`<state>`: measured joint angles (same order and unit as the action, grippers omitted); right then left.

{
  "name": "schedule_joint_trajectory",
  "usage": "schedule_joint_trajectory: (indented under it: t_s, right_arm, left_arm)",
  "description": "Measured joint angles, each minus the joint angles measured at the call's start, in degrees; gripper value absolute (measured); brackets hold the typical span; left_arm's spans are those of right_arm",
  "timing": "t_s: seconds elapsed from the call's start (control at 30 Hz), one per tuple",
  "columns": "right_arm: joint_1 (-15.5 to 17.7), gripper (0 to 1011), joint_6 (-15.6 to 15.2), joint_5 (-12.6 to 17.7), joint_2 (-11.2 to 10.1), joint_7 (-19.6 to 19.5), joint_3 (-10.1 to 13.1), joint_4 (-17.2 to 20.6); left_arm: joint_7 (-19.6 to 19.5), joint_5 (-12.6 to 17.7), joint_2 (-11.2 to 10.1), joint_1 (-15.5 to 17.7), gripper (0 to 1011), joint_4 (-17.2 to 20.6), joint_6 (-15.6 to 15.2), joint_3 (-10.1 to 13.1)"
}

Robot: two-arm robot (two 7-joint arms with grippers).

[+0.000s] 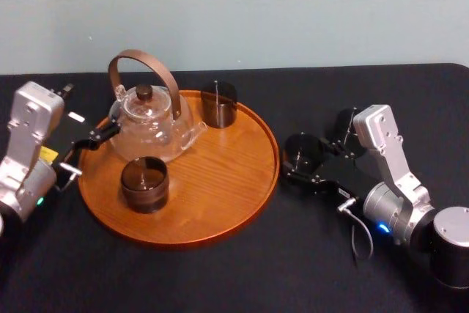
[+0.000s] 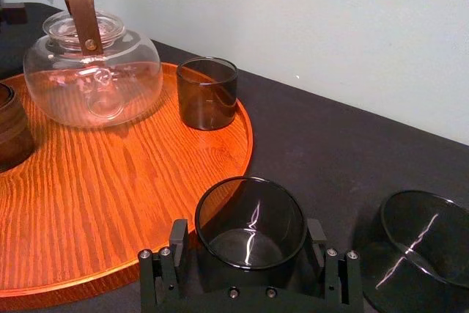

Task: Pick up the glass from the table and place it on the tray.

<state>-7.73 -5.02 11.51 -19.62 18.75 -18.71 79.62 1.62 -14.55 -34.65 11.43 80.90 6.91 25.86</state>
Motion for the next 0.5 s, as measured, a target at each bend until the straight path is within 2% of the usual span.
schedule_joint_trajectory:
  t_s: [0.5]
  right_arm:
    - [-0.53,1002,-0.14,-0.35,0.25,0.51,-0.04,-0.61]
  left_arm:
    - [0.0,0.0,0.0,0.0,1001,0.0,0.0,0.0]
